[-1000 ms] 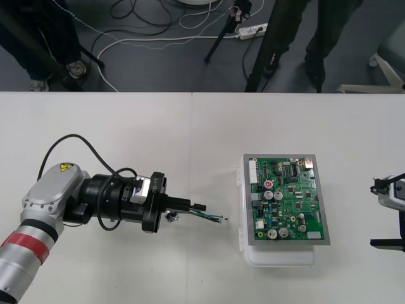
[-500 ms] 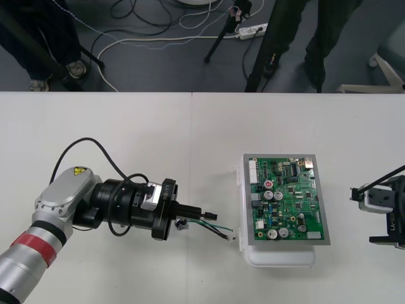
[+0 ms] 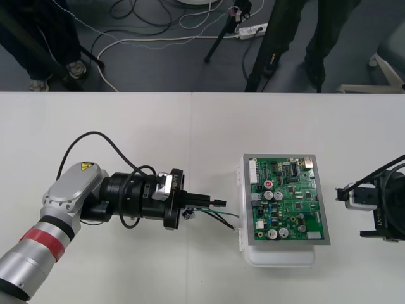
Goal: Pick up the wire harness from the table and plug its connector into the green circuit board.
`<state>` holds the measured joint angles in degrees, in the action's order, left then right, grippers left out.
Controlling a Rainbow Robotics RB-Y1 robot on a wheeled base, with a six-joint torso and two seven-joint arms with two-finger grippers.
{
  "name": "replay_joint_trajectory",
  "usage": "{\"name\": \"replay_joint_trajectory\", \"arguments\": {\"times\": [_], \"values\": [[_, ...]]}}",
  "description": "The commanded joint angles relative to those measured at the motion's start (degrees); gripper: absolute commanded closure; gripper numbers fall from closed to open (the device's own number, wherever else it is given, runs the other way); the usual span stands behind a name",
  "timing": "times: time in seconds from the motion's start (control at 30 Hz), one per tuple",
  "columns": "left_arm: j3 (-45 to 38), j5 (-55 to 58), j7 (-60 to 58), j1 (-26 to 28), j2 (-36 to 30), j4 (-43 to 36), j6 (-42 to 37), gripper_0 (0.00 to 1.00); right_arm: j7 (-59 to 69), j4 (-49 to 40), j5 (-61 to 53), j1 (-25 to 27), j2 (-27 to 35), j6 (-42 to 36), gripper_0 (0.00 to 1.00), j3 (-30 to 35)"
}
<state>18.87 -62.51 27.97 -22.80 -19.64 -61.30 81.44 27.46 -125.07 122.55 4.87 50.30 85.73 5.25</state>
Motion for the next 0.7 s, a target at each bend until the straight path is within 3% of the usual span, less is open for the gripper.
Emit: {"name": "replay_joint_trajectory", "arguments": {"times": [0.03, 0.7], "values": [[1.4, 0.0, 6.0, -2.7, 2.6, -0.5, -4.6, 1.00, -3.1, 1.8, 0.9, -4.3, 1.8, 0.1, 0.00, -3.5], [1.5, -3.5, 8.1, -3.2, 5.1, -2.3, -6.2, 1.00, -2.8, 4.0, 14.1, -10.4, -1.9, -0.5, 0.00, -13.5]]}}
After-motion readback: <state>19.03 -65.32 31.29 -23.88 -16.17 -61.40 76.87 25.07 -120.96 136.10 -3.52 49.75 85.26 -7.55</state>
